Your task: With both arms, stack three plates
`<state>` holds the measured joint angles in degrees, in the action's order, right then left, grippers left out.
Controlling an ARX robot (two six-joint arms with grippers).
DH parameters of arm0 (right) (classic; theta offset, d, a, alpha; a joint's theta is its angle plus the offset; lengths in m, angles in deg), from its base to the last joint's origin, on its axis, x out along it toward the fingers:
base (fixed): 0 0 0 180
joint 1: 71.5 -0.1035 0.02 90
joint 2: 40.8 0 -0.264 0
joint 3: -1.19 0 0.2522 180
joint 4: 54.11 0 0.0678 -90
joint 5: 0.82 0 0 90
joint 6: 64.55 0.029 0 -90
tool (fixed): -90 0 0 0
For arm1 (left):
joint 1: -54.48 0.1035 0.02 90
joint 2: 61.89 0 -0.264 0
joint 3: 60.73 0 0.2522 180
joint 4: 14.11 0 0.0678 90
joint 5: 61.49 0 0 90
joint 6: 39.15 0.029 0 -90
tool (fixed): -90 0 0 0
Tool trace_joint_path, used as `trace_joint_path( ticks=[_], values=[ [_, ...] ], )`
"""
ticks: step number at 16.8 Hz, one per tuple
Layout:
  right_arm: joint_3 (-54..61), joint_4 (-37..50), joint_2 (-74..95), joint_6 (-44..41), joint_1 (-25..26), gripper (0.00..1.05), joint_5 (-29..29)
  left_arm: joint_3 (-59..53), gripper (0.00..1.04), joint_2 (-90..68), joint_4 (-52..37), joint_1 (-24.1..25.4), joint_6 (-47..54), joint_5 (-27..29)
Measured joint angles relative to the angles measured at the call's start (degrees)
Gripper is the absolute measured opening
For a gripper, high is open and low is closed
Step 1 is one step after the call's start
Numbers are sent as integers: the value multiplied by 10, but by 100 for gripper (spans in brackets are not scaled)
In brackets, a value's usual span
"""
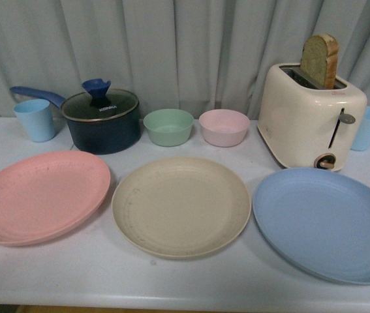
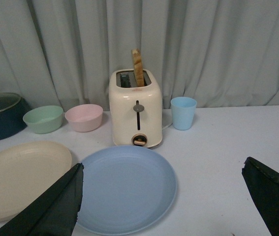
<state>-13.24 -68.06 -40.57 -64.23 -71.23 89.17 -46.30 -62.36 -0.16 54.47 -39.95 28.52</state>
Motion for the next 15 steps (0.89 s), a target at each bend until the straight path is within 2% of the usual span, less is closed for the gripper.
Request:
trace_joint_path(
  ticks=[15],
  values=[
    [0, 0, 0, 0, 0, 98, 0, 0, 98, 0, 0, 0, 0, 0]
  ],
)
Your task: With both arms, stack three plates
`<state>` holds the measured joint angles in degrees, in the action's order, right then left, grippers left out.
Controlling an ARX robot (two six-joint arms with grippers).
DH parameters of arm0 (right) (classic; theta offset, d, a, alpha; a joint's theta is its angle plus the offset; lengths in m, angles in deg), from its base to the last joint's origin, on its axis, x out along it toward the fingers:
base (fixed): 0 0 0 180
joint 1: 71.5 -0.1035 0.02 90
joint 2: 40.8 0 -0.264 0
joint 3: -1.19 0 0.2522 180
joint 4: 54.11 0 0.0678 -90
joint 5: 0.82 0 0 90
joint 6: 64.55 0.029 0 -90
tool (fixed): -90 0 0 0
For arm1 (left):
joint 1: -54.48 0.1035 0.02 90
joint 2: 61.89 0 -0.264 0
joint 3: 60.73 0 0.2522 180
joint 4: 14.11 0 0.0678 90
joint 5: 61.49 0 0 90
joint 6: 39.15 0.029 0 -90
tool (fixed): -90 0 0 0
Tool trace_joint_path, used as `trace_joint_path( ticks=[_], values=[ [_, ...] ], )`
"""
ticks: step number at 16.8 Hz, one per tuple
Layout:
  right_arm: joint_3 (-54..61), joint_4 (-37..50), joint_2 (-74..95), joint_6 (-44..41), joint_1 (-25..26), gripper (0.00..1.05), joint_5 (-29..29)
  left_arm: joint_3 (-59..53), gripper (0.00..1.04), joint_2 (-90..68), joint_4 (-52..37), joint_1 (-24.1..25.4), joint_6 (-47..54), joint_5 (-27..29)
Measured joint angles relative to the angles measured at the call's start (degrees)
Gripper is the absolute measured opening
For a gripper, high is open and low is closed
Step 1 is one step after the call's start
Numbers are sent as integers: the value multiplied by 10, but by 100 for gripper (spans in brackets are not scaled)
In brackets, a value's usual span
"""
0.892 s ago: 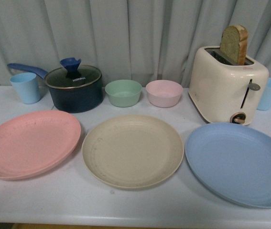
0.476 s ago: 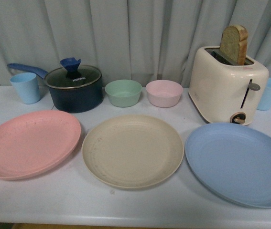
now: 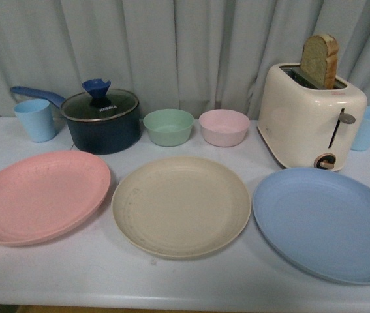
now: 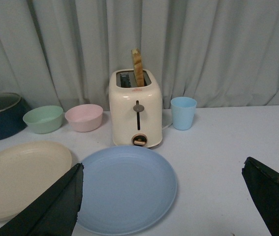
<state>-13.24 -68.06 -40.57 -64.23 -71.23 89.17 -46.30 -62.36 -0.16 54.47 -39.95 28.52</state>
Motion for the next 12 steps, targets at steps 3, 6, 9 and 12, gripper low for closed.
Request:
trace_joint_path(
  ticks=[3, 6, 9, 12],
  values=[
    [0, 0, 0, 0, 0, 98, 0, 0, 98, 0, 0, 0, 0, 0],
    [0, 0, 0, 0, 0, 98, 0, 0, 98, 0, 0, 0, 0, 0],
    [0, 0, 0, 0, 0, 98, 0, 0, 98, 0, 0, 0, 0, 0],
    [0, 0, 0, 0, 0, 98, 0, 1, 98, -1, 7, -1, -1, 5]
  ],
)
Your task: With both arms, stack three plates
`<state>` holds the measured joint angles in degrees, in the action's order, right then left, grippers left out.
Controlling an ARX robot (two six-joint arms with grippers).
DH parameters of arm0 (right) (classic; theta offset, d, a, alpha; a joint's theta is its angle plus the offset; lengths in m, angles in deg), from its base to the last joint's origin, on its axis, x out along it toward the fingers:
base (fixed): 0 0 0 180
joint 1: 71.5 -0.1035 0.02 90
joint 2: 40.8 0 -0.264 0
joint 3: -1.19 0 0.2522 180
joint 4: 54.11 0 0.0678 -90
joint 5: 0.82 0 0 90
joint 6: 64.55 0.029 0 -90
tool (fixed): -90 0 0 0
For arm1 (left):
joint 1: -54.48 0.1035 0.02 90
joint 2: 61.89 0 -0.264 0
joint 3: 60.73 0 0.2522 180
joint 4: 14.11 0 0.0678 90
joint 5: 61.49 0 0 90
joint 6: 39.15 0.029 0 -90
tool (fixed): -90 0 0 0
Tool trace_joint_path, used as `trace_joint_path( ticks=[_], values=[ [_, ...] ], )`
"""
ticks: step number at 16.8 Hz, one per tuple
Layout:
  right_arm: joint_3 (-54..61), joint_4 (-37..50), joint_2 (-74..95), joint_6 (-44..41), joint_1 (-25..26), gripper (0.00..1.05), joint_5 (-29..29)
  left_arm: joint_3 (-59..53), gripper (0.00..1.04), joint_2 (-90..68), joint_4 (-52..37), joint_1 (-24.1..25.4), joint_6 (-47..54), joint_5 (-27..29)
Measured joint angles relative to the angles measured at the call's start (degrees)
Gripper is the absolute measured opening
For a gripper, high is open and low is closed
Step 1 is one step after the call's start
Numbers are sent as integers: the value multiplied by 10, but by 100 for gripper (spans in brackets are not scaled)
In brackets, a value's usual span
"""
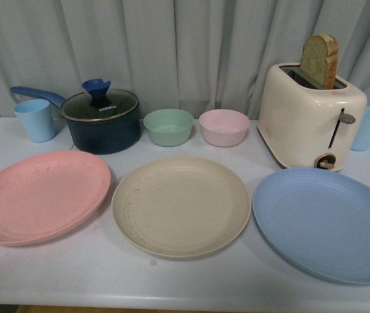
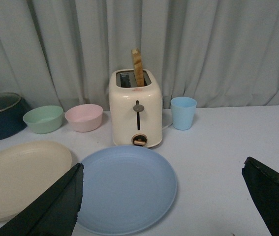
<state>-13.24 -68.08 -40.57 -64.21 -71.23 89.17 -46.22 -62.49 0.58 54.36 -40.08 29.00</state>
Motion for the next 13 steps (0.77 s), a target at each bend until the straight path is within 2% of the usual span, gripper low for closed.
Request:
trace_joint_path(
  ticks=[1, 2, 4, 6, 7, 13],
  values=[
    [0, 0, 0, 0, 0, 98, -1, 46, 98, -69, 108, -39, -22, 87],
    [0, 0, 0, -1, 0, 98, 1, 80, 98, -167, 127, -34, -30, 100],
    [0, 0, 0, -1, 0, 98, 0, 122, 98, -326, 53, 32, -27, 44],
    [0, 0, 0, -1, 0, 98, 0, 190, 98, -494, -8, 66, 0, -10],
    [0, 0, 0, -1, 0, 98, 0, 225, 98, -574, -34, 81, 15, -19],
    [0, 0, 0, -1, 0, 98, 0, 443, 98, -955, -77, 148, 78, -105]
  ],
)
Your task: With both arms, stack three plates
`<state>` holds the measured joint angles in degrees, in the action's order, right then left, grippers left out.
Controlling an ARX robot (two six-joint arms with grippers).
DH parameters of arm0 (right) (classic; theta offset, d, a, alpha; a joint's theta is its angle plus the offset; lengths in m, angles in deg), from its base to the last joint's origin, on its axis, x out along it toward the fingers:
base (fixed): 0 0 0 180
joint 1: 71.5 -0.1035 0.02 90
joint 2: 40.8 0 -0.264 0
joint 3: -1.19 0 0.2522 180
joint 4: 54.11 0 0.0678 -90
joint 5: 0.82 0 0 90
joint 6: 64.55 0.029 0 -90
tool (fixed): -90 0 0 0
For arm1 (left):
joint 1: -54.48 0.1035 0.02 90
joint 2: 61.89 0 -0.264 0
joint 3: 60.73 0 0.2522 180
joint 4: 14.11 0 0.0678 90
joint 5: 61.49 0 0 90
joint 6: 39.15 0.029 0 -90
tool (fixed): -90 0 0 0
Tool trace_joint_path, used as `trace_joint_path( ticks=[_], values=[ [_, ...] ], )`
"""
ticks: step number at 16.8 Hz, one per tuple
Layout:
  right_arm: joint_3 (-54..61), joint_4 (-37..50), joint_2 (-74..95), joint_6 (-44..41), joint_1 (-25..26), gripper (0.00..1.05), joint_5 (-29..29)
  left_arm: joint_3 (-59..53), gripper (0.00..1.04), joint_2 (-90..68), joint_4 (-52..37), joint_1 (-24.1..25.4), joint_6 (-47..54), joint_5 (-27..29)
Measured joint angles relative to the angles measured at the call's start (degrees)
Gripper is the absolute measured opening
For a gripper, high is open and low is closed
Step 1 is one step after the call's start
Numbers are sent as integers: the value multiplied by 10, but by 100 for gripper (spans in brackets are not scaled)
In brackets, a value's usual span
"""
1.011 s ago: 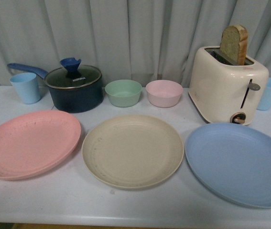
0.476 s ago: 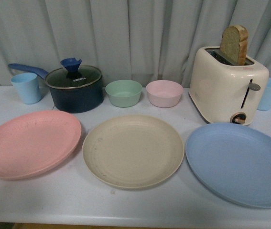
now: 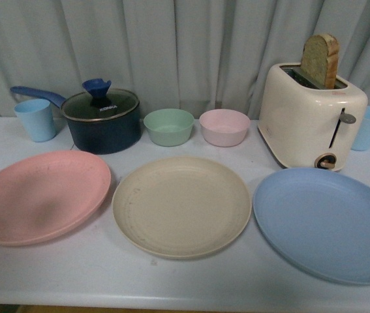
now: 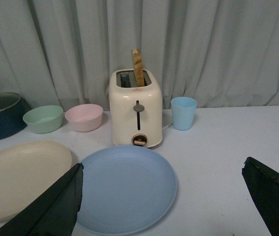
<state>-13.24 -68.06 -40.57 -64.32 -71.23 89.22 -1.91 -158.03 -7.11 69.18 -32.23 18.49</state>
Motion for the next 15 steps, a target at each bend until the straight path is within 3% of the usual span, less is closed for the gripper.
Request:
trace_joint_path(
  ticks=[4, 11, 15],
  values=[
    [0, 0, 0, 0, 0, 98, 0, 147, 98, -174, 28, 40, 19, -30],
    [0, 0, 0, 0, 0, 98, 0, 285, 98, -324, 66, 52, 10, -63],
    [0, 0, 0, 0, 0, 98, 0, 292, 54, -344, 50, 59, 9, -50]
  ],
)
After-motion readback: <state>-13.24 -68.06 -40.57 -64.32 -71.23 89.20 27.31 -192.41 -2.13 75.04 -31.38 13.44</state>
